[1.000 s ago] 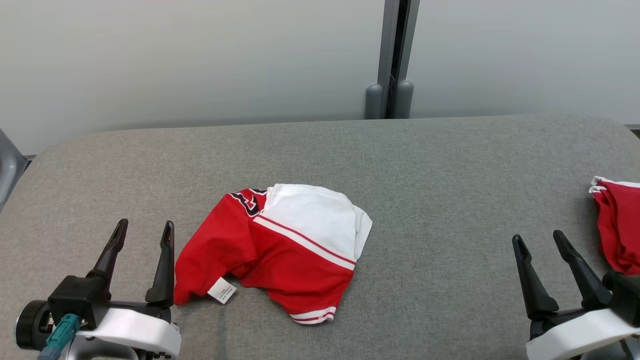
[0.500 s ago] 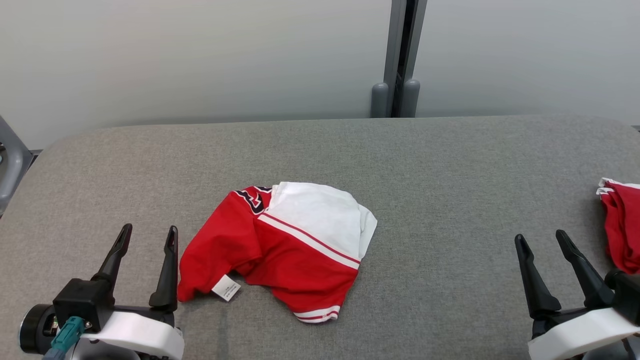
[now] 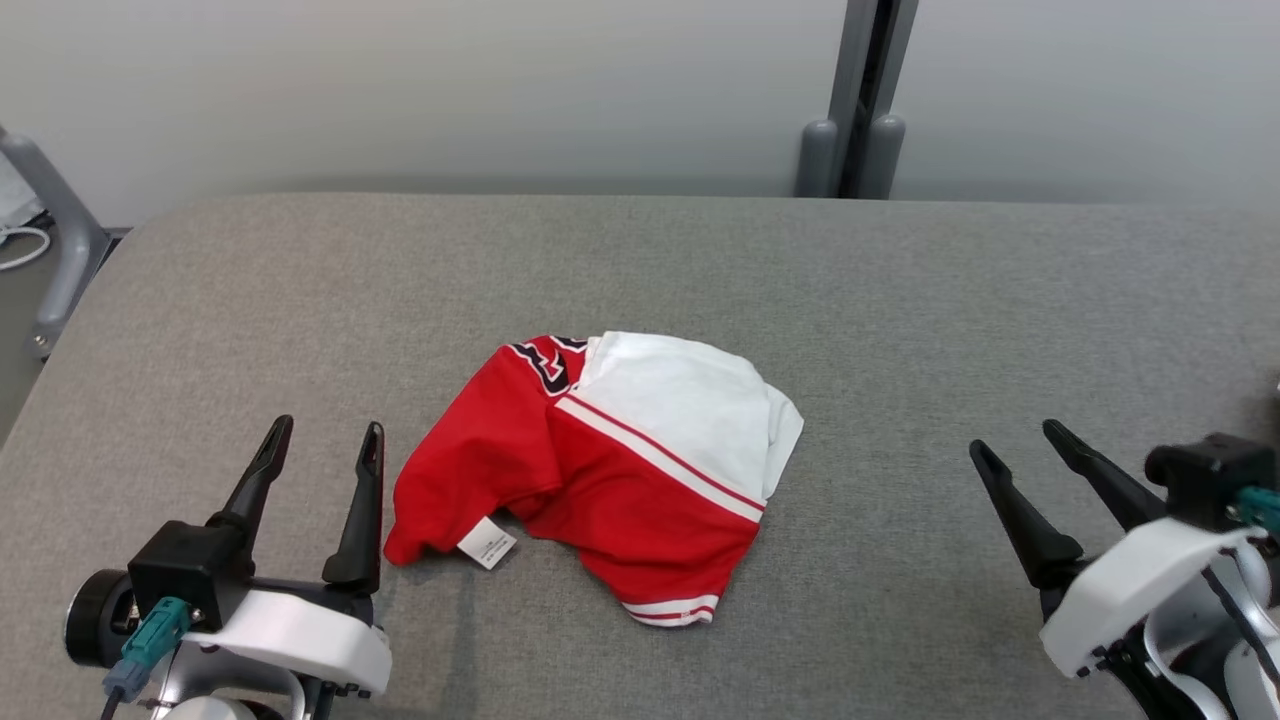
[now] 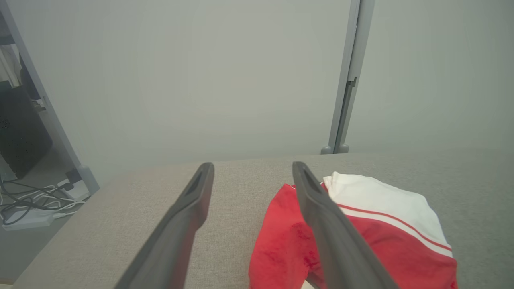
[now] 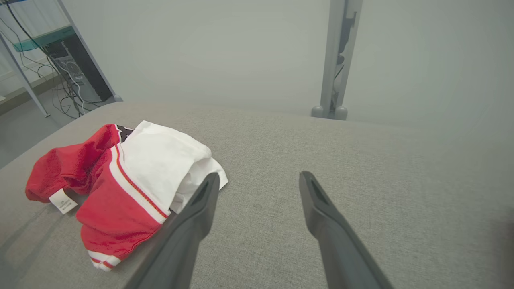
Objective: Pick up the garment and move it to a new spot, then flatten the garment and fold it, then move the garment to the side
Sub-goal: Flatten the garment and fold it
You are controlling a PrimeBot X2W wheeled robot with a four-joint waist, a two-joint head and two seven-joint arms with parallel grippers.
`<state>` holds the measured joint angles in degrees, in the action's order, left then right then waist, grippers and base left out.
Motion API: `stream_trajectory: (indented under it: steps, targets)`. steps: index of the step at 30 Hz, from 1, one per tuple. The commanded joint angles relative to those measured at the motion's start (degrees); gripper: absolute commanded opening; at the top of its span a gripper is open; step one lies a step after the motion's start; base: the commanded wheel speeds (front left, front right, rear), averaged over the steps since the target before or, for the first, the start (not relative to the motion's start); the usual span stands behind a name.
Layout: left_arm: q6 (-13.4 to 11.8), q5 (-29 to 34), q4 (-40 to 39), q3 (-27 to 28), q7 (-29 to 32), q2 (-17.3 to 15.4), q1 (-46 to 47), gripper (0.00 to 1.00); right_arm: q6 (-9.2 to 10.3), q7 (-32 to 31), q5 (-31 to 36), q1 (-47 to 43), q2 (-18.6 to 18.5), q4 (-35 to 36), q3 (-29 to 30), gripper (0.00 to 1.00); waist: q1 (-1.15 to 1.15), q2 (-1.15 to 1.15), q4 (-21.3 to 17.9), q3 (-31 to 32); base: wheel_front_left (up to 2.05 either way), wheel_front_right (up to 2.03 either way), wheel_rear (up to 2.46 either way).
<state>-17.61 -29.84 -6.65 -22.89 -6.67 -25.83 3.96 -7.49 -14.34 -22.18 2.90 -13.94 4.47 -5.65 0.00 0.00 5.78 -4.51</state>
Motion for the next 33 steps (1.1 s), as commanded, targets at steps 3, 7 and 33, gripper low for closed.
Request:
stream_trajectory:
  steps: [3,7,33]
  targets:
    - [0.5,0.2,0.3,-0.3,-0.8,0.8,2.1,1.0,-0.01,-2.0,-3.5,4.8,-3.5,-2.1,-4.4,1.0,0.0,0.0,2.9,-3.3,0.0,0.0,0.0]
    - [1.3,0.4,1.2,-1.0,-1.7,2.0,4.1,1.0,-0.01,-2.6,-8.1,11.0,-7.3,-5.8,-10.7,1.0,0.0,0.0,5.3,-6.0,0.0,0.0,0.0]
    - [5.0,-0.7,9.3,-2.3,-6.7,6.4,10.6,1.0,-0.01,9.9,-26.2,33.5,-12.5,-20.9,-37.1,0.0,0.0,0.0,10.0,-12.4,0.0,0.0,0.0]
